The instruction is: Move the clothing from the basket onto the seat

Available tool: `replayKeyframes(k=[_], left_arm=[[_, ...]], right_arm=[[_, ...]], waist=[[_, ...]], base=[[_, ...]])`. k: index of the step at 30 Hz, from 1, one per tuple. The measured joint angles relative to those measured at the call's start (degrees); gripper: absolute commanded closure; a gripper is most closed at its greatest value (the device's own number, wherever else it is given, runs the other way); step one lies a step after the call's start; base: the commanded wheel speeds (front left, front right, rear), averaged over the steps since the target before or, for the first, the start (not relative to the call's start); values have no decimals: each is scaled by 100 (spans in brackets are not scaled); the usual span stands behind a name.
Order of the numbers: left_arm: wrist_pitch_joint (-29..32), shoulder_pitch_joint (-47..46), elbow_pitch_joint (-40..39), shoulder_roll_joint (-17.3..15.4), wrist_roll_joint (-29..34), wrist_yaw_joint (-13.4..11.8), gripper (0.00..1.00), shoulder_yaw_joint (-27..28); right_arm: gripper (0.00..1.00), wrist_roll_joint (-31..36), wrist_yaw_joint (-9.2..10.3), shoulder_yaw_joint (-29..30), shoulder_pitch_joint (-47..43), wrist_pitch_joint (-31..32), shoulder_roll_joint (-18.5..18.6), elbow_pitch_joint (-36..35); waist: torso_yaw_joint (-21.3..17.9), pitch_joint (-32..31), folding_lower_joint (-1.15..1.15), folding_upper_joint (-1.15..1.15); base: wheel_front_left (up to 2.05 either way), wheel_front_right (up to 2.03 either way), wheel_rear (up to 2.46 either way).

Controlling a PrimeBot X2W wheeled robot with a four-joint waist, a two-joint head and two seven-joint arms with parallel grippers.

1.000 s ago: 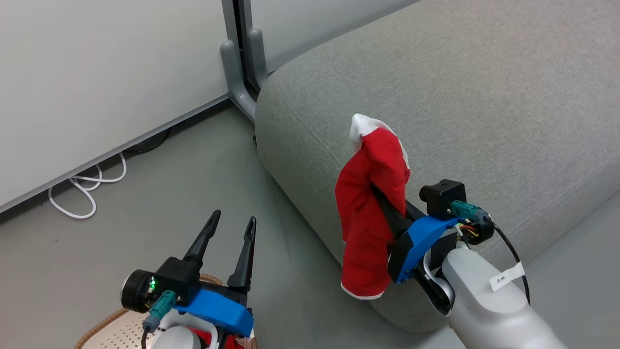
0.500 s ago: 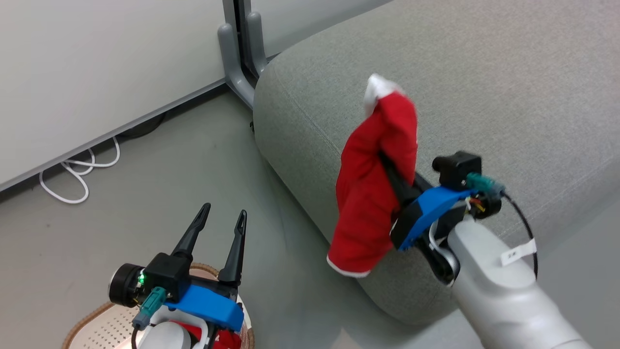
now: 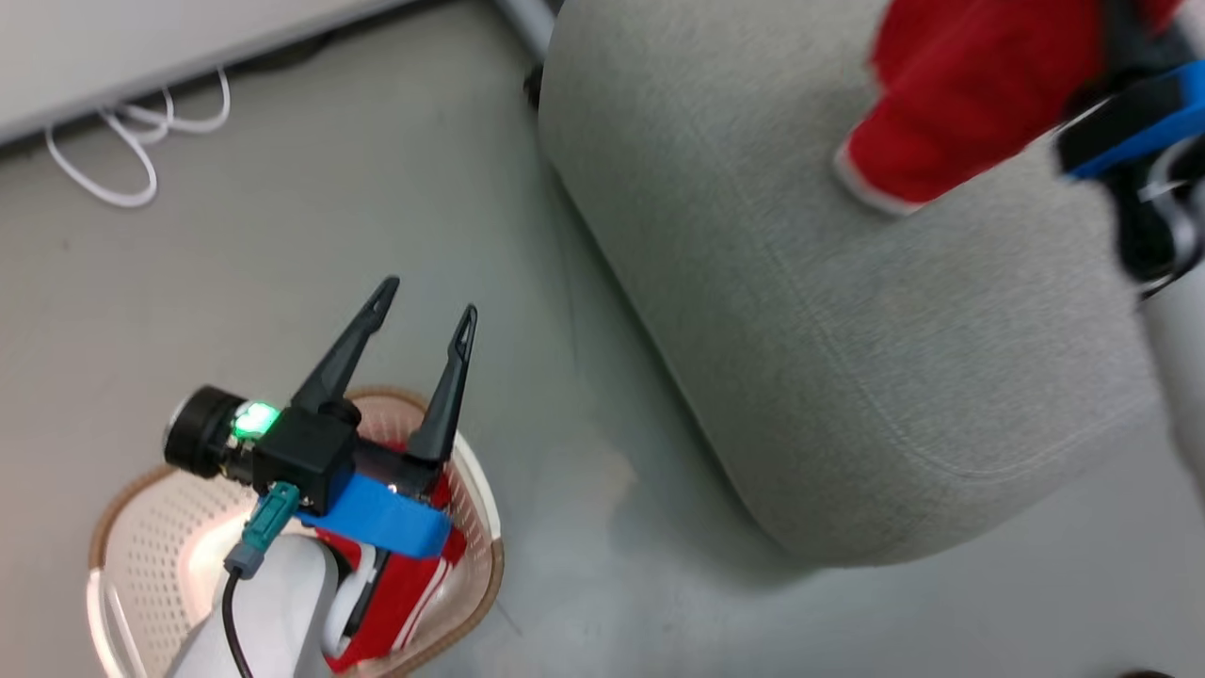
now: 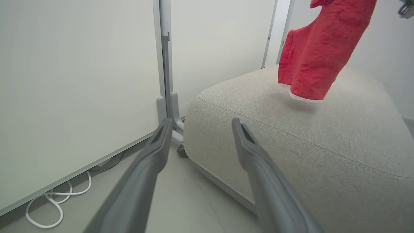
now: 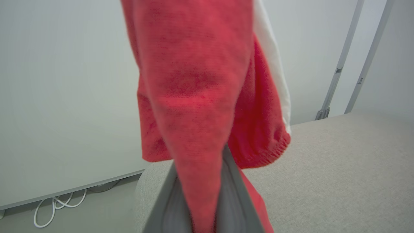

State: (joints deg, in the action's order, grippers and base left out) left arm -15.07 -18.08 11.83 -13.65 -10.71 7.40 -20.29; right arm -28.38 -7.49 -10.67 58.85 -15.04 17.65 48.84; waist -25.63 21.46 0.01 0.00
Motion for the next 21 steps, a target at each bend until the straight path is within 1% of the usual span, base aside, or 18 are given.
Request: replayKeyframes(k=[2,4,7,11,16,21], left_arm=[[0,-120,-103,-88,69,0,0,-68],[-1,-239,-175,-174,89,0,0,-162],[0,-404,-279,-283,114,0,0,-312],[0,-608,-382,-388,115,0,0,-461],[0,-680,-413,-449,149,0,0,-497],[0,-678,-428,-482,156,0,0,-501]], right_arm=[[100,3,0,320,144,-1,183,11],[100,34,0,610,198,0,291,56],[100,77,0,1089,189,-1,334,175],[100,107,1,1887,41,-2,372,420],[100,283,0,2618,-180,-1,153,812],[100,635,0,3088,-343,0,-127,1015]], waist=[[81,247,0,0],[164,493,0,0],[287,837,0,0],[476,1214,0,0],[707,1540,0,0],[798,1697,0,0]], base=[[0,0,0],[0,0,0],[0,0,0],[0,0,0],[0,0,0],[0,0,0]])
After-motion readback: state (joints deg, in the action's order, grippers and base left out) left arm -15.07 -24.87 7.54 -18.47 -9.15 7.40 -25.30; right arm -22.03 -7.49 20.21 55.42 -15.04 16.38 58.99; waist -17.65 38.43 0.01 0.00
